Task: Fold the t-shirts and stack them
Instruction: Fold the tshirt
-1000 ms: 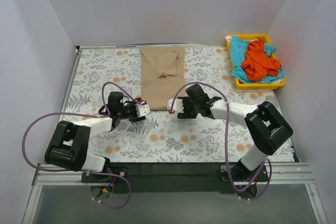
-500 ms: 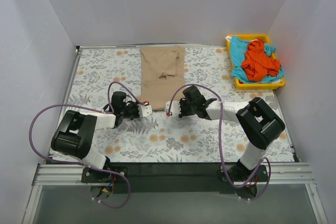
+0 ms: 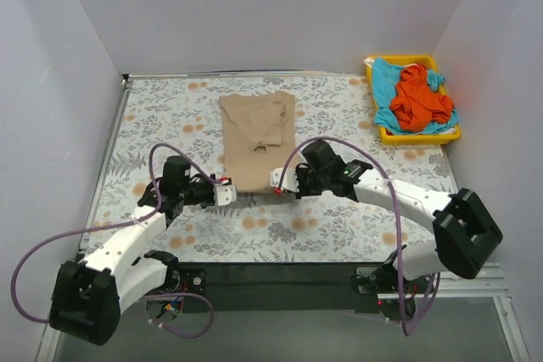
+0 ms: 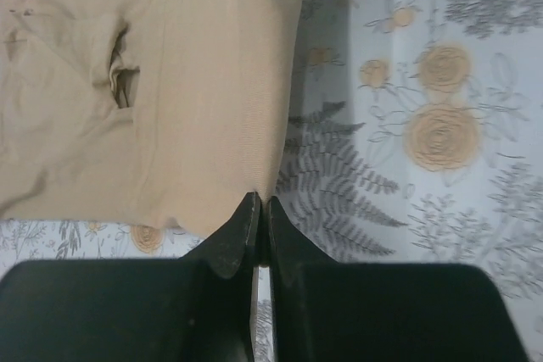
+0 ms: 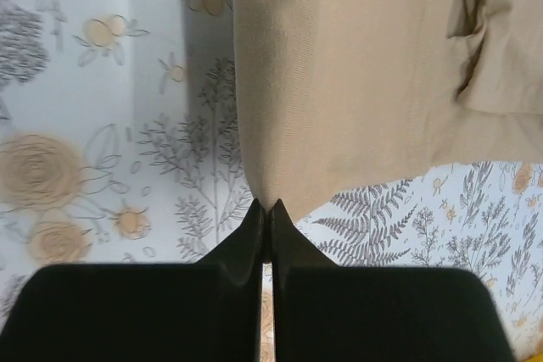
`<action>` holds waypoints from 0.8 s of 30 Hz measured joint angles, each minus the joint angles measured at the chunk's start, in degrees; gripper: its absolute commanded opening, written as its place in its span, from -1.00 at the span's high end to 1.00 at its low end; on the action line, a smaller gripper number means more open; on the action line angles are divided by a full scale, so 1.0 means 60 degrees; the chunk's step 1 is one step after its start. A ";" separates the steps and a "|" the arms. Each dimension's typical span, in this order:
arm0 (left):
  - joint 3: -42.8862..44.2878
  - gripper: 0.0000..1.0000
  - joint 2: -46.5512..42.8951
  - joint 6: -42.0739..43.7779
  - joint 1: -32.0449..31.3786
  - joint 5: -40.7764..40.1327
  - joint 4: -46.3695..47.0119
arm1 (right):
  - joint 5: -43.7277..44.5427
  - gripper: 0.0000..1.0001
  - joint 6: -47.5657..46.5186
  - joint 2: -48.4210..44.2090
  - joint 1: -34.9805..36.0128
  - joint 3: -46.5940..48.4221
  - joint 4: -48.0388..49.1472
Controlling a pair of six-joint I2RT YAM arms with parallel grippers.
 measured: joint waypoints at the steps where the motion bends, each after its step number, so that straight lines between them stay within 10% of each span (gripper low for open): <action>1: 0.0000 1.00 -0.0419 0.0004 -0.0004 0.0120 -0.0481 | -0.0073 0.97 0.0106 -0.0270 0.0109 0.0033 -0.0299; 13: 0.1767 1.00 -0.4317 -0.0499 -0.0022 0.1373 -0.5963 | -0.0433 0.97 0.1100 -0.2699 0.1472 0.1260 -0.3676; 24: 0.3381 1.00 -0.3162 -0.3064 -0.0036 0.0874 -0.5523 | -0.0047 0.97 0.1275 -0.2127 0.1191 0.3147 -0.4473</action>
